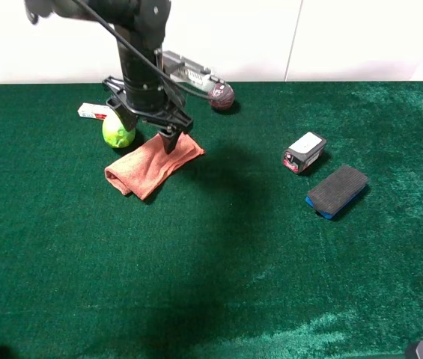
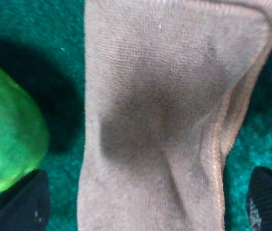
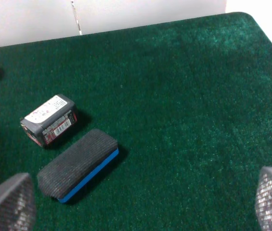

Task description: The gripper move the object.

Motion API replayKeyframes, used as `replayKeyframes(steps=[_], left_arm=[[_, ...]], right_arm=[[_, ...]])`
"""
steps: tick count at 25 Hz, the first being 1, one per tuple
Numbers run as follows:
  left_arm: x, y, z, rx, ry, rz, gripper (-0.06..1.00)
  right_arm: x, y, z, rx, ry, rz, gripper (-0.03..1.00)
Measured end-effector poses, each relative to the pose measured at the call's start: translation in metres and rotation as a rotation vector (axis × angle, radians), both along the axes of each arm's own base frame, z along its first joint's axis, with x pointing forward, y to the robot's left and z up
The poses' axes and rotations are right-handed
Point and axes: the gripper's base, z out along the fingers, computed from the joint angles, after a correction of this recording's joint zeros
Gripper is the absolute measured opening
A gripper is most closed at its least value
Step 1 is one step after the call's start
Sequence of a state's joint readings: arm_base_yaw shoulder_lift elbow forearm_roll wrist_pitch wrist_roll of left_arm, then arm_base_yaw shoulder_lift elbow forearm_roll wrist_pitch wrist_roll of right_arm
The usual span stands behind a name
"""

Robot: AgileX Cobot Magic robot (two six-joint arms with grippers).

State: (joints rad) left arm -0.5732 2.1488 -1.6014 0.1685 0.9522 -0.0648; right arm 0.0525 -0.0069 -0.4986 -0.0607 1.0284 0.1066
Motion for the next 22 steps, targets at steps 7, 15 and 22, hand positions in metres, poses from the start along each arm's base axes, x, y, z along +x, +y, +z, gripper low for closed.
replayKeyframes(steps=[7, 15, 22], left_arm=[[-0.009, 0.006, 0.046, -0.034, -0.056, 0.006, 0.83], [-0.03, 0.02, 0.105, -0.057, -0.098, 0.019, 0.83], [-0.05, 0.033, 0.147, -0.086, -0.147, 0.028, 0.82]], right_arm=[[0.0, 0.0, 0.0, 0.0, 0.0, 0.0, 0.7], [0.0, 0.0, 0.0, 0.0, 0.0, 0.0, 0.7], [0.0, 0.0, 0.0, 0.0, 0.0, 0.0, 0.7]])
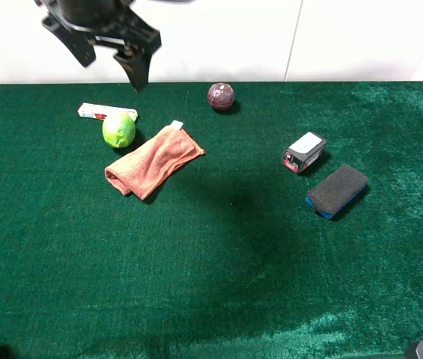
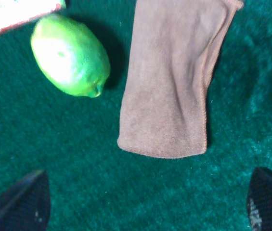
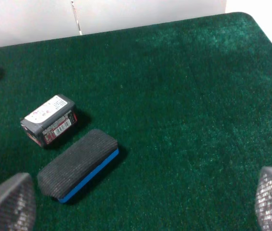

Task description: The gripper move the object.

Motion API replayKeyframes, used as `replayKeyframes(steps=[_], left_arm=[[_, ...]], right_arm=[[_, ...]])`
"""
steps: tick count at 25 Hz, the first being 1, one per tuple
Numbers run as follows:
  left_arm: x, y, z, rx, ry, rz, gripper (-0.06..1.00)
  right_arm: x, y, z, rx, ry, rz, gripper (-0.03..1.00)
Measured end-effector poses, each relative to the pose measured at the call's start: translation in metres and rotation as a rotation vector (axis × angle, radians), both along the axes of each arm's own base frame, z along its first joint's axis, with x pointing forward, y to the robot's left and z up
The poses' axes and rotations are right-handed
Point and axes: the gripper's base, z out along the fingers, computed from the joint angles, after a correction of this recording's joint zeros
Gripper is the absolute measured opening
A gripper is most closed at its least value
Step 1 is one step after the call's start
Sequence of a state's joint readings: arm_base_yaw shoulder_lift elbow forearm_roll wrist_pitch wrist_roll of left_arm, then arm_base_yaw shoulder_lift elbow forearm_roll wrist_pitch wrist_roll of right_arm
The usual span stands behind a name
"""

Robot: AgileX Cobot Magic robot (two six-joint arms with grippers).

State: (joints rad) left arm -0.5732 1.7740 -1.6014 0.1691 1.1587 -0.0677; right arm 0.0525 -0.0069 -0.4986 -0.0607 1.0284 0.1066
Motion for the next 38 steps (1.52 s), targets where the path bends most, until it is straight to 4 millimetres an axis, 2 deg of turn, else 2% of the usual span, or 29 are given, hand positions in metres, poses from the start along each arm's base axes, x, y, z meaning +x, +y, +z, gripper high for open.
replayKeyframes(steps=[10, 16, 22, 28, 33, 38], left_arm=[[-0.028, 0.018, 0.052, -0.083, -0.121, 0.016, 0.81], [-0.067, 0.043, 0.073, -0.118, -0.17, 0.023, 0.81], [-0.116, 0.075, 0.078, -0.144, -0.201, 0.037, 0.82], [-0.167, 0.107, 0.072, -0.172, -0.24, 0.04, 0.97], [-0.212, 0.136, 0.07, -0.24, -0.316, 0.04, 0.99], [-0.246, 0.157, 0.065, -0.297, -0.395, 0.039, 0.99]], right_arm=[[0.0, 0.0, 0.0, 0.0, 0.0, 0.0, 0.7], [0.0, 0.0, 0.0, 0.0, 0.0, 0.0, 0.7], [0.0, 0.0, 0.0, 0.0, 0.0, 0.0, 0.7], [0.0, 0.0, 0.0, 0.0, 0.0, 0.0, 0.7], [0.0, 0.0, 0.0, 0.0, 0.0, 0.0, 0.7], [0.0, 0.0, 0.0, 0.0, 0.0, 0.0, 0.7]])
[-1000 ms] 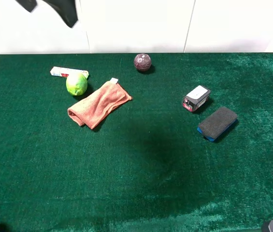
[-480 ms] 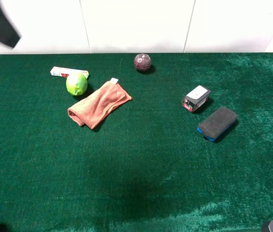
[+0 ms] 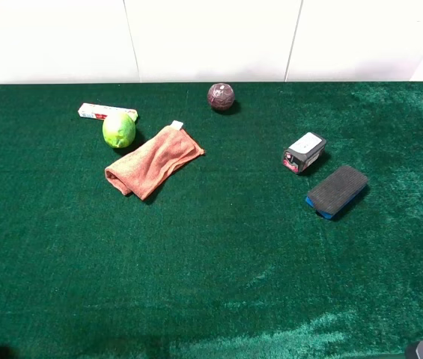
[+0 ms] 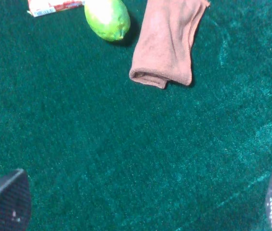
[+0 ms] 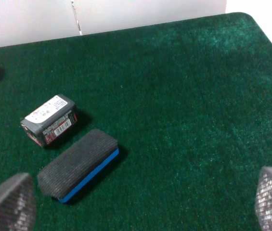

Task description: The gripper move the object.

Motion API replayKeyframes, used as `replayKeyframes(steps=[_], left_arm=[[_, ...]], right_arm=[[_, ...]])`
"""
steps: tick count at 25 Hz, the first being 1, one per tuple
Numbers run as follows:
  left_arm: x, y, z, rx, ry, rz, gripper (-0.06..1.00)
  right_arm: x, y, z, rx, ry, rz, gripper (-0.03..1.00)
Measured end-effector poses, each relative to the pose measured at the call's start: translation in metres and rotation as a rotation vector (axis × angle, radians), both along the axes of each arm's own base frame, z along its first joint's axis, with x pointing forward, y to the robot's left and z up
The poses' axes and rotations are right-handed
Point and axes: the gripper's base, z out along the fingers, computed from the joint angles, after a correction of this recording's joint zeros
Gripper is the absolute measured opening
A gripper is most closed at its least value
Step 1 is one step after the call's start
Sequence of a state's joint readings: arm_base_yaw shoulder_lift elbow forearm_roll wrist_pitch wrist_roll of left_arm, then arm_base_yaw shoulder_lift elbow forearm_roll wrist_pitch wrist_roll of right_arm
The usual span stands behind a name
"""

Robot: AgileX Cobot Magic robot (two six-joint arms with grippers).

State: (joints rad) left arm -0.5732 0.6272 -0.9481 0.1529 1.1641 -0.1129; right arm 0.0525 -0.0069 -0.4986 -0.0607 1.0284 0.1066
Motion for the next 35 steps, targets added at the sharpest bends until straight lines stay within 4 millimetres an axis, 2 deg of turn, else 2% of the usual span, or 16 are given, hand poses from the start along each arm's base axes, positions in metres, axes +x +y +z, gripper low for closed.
replayKeyframes(steps=[6, 12, 19, 24, 28, 35], left_arm=[[-0.022, 0.016, -0.018, -0.021, -0.035, 0.043, 0.99], [-0.033, 0.027, -0.042, -0.039, -0.016, 0.242, 0.99], [-0.059, 0.032, -0.07, -0.088, -0.068, 0.419, 0.99], [-0.072, 0.032, -0.099, -0.11, -0.148, 0.49, 0.99], [-0.078, 0.031, -0.103, -0.119, -0.249, 0.458, 0.99], [-0.079, 0.029, -0.102, -0.113, -0.261, 0.421, 0.99]], right_arm=[[0.0, 0.0, 0.0, 0.0, 0.0, 0.0, 0.7], [0.0, 0.0, 0.0, 0.0, 0.0, 0.0, 0.7], [0.0, 0.0, 0.0, 0.0, 0.0, 0.0, 0.7], [0.0, 0.0, 0.0, 0.0, 0.0, 0.0, 0.7], [0.0, 0.0, 0.0, 0.0, 0.0, 0.0, 0.7], [0.0, 0.0, 0.0, 0.0, 0.0, 0.0, 0.7]])
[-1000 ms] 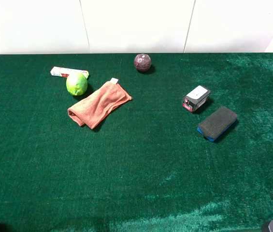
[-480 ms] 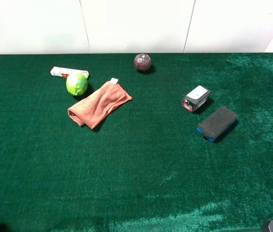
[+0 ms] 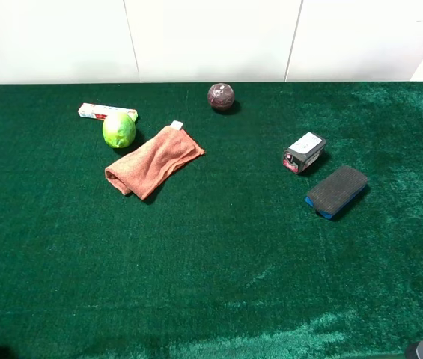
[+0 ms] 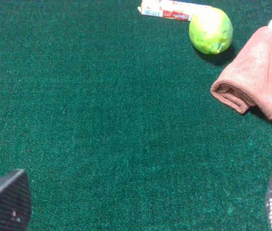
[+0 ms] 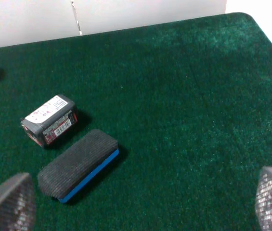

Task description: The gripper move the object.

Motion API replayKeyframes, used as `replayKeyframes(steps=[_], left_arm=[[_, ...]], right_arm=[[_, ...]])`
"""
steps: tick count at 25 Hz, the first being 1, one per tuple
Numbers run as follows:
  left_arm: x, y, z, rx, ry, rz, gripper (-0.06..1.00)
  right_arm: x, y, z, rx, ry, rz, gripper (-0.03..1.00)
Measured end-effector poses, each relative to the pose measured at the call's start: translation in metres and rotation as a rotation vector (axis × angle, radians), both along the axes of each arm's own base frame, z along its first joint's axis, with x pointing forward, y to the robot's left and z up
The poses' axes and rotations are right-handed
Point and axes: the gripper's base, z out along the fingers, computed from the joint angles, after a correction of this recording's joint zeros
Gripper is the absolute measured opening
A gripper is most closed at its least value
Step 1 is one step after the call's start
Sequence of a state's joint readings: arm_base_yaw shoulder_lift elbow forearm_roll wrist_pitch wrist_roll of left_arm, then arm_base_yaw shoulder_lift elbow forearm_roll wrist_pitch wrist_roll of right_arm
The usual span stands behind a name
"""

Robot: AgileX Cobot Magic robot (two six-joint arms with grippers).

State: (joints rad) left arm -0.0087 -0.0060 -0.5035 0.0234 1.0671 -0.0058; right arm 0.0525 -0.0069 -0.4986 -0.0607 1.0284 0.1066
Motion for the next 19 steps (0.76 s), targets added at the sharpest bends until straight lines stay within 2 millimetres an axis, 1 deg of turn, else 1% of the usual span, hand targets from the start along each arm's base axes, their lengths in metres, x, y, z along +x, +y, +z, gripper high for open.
replayKeyframes(steps=[19], left_arm=[[0.0, 0.0, 0.0, 0.01, 0.0, -0.007, 0.99]], right_arm=[[0.0, 0.0001, 0.0, 0.001, 0.0, 0.001, 0.7]])
